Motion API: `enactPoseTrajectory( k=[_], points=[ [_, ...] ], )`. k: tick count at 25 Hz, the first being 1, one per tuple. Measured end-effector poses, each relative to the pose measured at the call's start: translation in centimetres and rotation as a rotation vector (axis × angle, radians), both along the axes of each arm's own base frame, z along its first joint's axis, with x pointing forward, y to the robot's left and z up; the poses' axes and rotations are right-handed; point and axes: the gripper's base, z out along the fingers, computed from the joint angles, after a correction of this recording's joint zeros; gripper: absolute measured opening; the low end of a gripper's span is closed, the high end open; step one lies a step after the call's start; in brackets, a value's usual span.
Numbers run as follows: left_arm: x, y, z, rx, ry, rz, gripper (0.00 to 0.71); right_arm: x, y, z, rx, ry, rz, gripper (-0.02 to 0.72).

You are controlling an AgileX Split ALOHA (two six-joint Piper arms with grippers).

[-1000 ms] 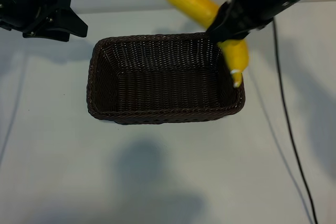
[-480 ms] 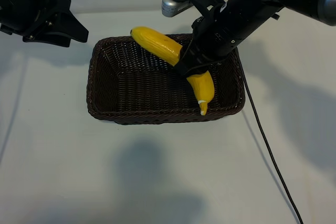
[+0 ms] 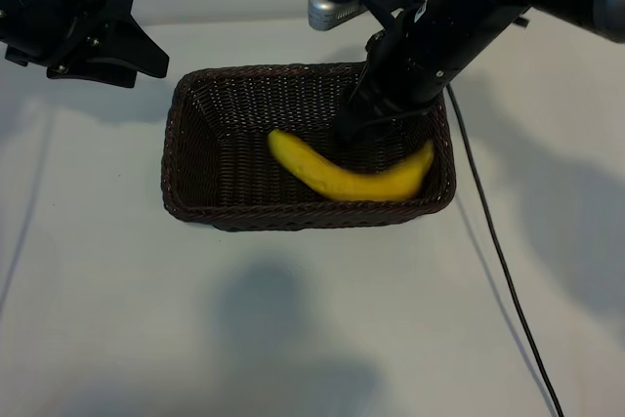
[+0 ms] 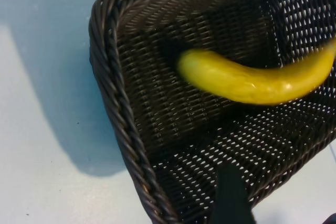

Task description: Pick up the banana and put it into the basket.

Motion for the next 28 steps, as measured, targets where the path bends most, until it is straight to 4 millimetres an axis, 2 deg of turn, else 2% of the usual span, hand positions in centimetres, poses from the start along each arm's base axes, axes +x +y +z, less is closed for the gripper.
enactPoseTrajectory(
  k=[2,7,10,12,18,20,28],
  points=[
    [0.0,0.0,0.0,0.0,0.0,0.0,0.507,0.2,0.0,1.0,-0.009,-0.015,0.011,0.562],
    [0.0,0.0,0.0,0.0,0.0,0.0,0.507,-0.4,-0.4,5.2,0.029,-0.126,0.051,0.531],
    [0.0,0.0,0.0,-0.001,0.003,-0.002,0.507,-1.3,-1.5,7.7,0.041,-0.186,0.071,0.527],
    [-0.1,0.0,0.0,-0.001,0.003,-0.008,0.507,-1.7,-2.8,8.7,0.039,-0.207,0.071,0.526],
    [-0.1,-0.2,0.1,-0.022,-0.01,-0.029,0.507,-2.7,-7.3,7.8,0.03,-0.165,0.058,0.526],
    [-0.1,-0.2,0.2,-0.024,-0.014,-0.034,0.507,-3.1,-8.1,7.9,0.054,-0.171,0.056,0.526],
    [-0.2,-0.2,0.1,-0.024,-0.015,-0.048,0.507,-3.2,-8.3,8.4,0.111,-0.198,0.058,0.526]
  ],
)
